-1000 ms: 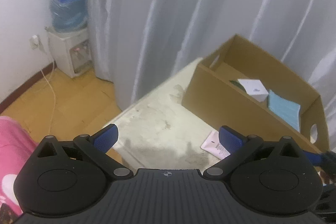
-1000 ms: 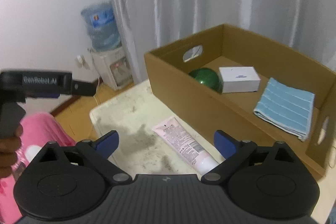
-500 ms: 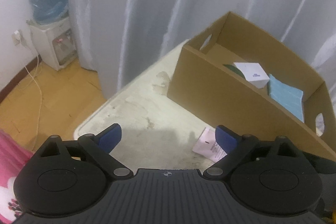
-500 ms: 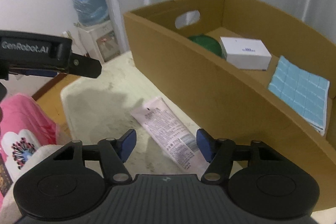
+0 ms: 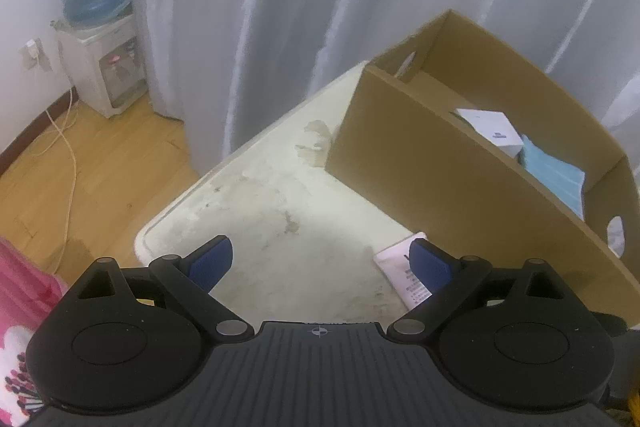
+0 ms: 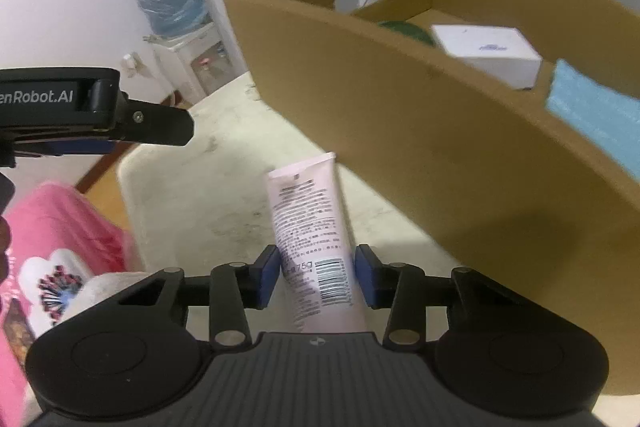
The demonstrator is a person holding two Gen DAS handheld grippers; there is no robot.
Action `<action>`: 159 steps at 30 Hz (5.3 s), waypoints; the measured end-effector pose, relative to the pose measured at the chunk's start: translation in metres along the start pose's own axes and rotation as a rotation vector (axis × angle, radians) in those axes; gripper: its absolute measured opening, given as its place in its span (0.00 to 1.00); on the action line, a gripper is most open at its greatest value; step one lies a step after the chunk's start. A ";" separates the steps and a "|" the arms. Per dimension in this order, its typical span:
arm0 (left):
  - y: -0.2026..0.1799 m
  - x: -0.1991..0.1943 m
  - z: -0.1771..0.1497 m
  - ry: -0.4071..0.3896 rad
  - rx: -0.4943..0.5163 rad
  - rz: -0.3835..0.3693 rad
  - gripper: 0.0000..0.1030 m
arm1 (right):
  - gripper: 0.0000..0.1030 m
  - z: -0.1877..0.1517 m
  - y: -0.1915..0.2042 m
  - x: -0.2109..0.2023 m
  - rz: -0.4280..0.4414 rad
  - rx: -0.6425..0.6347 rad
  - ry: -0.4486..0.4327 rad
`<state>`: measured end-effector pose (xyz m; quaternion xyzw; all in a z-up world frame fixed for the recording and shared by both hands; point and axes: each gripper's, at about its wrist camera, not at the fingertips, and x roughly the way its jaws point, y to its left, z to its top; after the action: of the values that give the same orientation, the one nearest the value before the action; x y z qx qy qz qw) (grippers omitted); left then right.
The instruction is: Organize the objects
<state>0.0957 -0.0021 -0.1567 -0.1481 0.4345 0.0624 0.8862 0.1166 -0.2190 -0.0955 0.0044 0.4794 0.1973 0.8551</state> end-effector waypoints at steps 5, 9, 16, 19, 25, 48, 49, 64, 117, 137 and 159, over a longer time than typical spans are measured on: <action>0.005 -0.006 -0.004 -0.003 -0.020 0.003 0.93 | 0.41 -0.004 0.005 -0.002 0.020 0.016 0.002; 0.007 -0.014 -0.007 -0.018 -0.036 -0.009 0.93 | 0.40 -0.010 0.002 -0.003 0.079 0.090 0.023; 0.009 -0.026 -0.014 -0.034 -0.042 -0.013 0.93 | 0.39 -0.014 0.002 -0.004 0.148 0.165 0.041; 0.011 -0.033 -0.017 -0.045 -0.047 -0.017 0.94 | 0.40 -0.012 0.001 -0.002 0.168 0.193 0.053; 0.013 -0.045 -0.022 -0.066 -0.052 -0.032 0.95 | 0.59 -0.012 0.005 -0.018 0.142 0.184 0.012; 0.008 -0.099 -0.046 -0.210 -0.001 -0.141 0.99 | 0.98 -0.020 0.007 -0.105 -0.048 0.128 -0.194; 0.006 -0.101 -0.047 -0.215 0.004 -0.147 0.99 | 0.99 -0.020 0.008 -0.107 -0.051 0.126 -0.200; 0.001 -0.121 -0.060 -0.219 0.034 -0.161 1.00 | 1.00 -0.028 0.018 -0.135 -0.081 0.118 -0.249; 0.021 -0.135 -0.082 -0.294 -0.035 -0.297 1.00 | 1.00 -0.034 0.034 -0.153 -0.188 0.126 -0.272; 0.023 -0.141 -0.084 -0.323 -0.053 -0.268 1.00 | 1.00 -0.037 0.049 -0.160 -0.314 0.029 -0.338; 0.017 -0.145 -0.082 -0.327 0.005 -0.297 1.00 | 1.00 -0.036 0.040 -0.165 -0.267 0.005 -0.361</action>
<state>-0.0592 -0.0096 -0.0934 -0.1960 0.2584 -0.0467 0.9448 -0.0031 -0.2447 0.0276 -0.0219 0.3154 0.0772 0.9456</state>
